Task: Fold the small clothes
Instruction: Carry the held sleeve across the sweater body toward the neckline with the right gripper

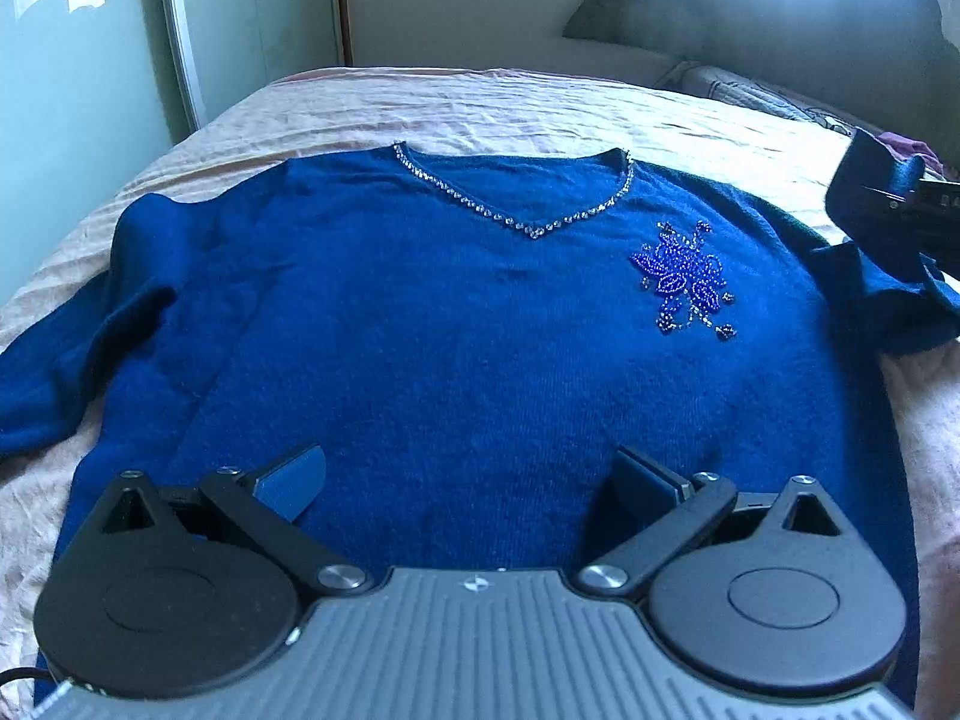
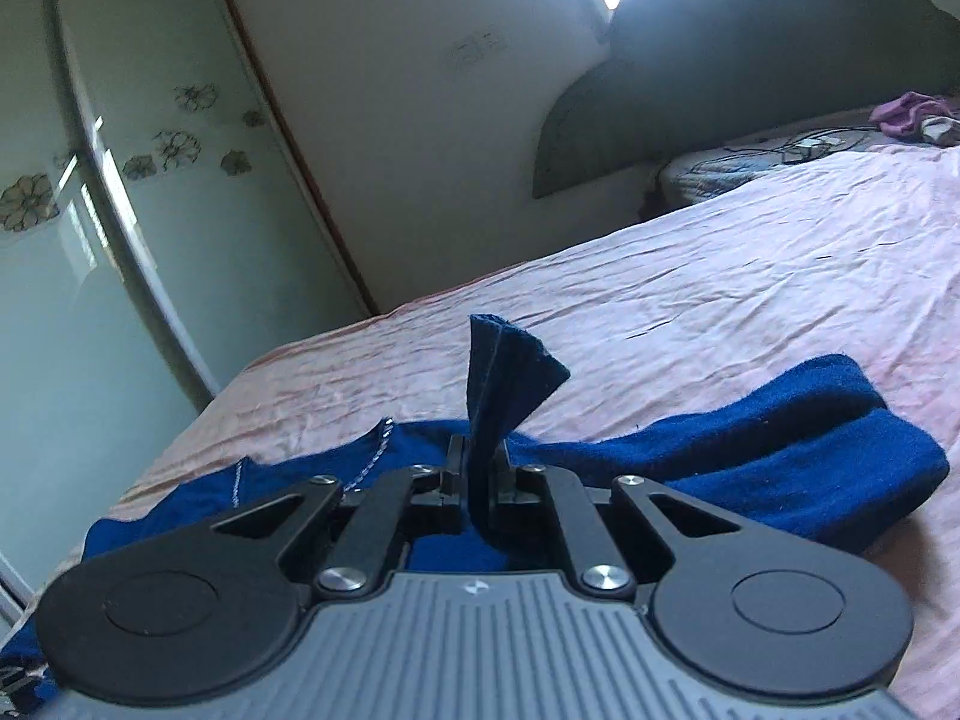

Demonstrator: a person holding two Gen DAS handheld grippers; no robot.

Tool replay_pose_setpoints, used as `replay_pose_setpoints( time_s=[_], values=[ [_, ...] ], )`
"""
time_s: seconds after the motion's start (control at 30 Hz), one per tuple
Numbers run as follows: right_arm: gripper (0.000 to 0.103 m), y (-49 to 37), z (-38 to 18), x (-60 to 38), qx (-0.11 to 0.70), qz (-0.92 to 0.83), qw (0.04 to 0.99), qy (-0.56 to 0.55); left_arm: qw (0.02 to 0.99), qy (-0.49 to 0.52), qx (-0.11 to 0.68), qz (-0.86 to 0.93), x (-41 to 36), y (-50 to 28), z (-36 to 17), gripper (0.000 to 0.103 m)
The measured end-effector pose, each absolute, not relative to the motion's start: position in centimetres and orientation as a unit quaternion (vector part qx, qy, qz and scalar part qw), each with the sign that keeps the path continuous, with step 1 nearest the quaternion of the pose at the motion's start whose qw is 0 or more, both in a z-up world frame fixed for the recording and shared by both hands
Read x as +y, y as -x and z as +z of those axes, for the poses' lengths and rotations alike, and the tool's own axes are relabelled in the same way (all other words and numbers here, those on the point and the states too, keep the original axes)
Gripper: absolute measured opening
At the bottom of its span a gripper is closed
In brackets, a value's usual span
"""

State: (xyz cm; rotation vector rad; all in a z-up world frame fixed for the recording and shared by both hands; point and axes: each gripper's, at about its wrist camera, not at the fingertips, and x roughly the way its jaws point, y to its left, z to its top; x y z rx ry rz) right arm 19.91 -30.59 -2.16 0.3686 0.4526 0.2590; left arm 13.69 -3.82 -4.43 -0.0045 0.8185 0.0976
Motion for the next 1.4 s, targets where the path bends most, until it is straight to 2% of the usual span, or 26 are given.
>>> replay_pose_setpoints(
  time_s=[1.0,1.4],
  values=[
    [0.006,-22.7,-1.2,-17.3,0.26,0.217,0.934,-0.114,0.915,0.039,0.398,0.058,0.8,-12.9,-4.2,0.103],
    [0.006,-23.6,-1.4,-12.2,0.277,0.252,0.923,-0.091,0.921,0.007,0.384,0.057,-0.1,-12.2,-5.1,0.103]
  ],
)
